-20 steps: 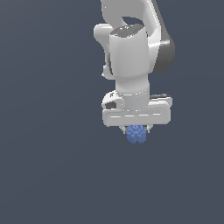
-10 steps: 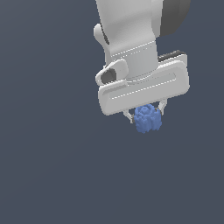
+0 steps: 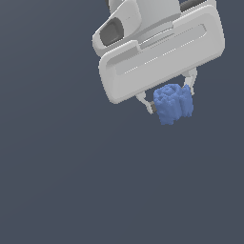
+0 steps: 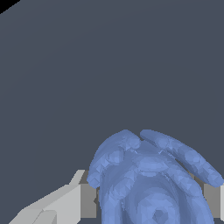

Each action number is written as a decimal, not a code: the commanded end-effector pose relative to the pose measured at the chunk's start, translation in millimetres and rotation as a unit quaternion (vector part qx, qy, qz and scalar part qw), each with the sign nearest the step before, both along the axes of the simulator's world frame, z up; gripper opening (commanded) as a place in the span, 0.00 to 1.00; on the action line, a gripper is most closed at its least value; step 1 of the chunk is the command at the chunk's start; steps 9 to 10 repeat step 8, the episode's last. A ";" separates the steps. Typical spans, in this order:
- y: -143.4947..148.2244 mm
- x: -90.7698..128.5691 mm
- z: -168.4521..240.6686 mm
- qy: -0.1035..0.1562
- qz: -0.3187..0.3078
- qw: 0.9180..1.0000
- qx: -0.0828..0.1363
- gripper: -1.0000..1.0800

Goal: Pick up the object and move it to a goal position.

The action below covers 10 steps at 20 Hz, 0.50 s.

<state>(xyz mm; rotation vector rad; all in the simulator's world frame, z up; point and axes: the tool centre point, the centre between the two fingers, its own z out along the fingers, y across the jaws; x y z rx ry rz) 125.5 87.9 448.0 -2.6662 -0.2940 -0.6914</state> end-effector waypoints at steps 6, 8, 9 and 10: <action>-1.1 -1.6 26.5 -0.017 0.023 1.000 0.009 0.00; -1.2 -1.6 27.6 -0.017 0.024 1.000 0.009 0.00; -1.2 -1.6 27.6 -0.017 0.024 1.000 0.009 0.00; -1.2 -1.6 27.6 -0.017 0.024 1.000 0.009 0.00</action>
